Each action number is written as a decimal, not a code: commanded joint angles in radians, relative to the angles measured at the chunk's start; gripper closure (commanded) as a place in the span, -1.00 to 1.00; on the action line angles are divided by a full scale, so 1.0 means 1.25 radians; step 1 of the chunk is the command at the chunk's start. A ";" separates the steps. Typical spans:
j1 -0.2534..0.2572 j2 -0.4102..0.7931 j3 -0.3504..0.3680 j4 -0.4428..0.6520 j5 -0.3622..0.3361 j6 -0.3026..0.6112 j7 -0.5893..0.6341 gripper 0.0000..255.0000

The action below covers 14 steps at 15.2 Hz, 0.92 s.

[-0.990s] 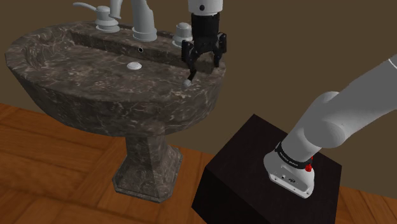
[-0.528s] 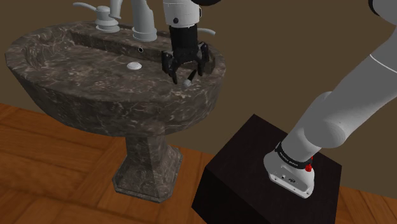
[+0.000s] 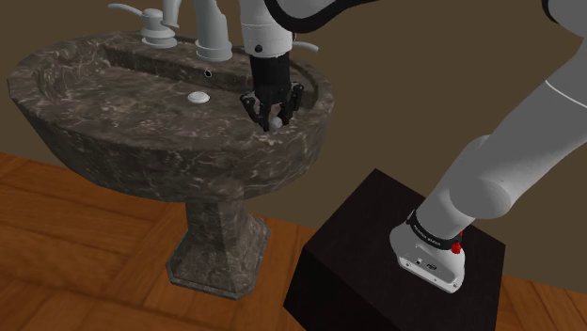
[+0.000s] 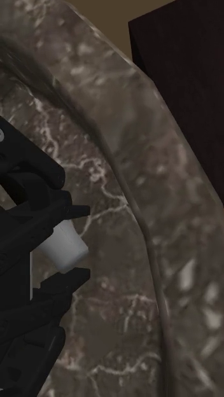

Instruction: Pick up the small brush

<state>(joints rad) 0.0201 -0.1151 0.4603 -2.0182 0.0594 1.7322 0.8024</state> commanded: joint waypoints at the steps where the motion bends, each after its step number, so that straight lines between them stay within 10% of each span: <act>1: 0.000 0.002 0.000 -0.003 0.000 0.000 0.000 1.00; 14: -0.002 -0.007 -0.004 0.053 0.001 -0.064 -0.002 1.00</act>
<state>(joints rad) 0.0186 -0.1257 0.4568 -1.9649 0.0626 1.6643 0.8002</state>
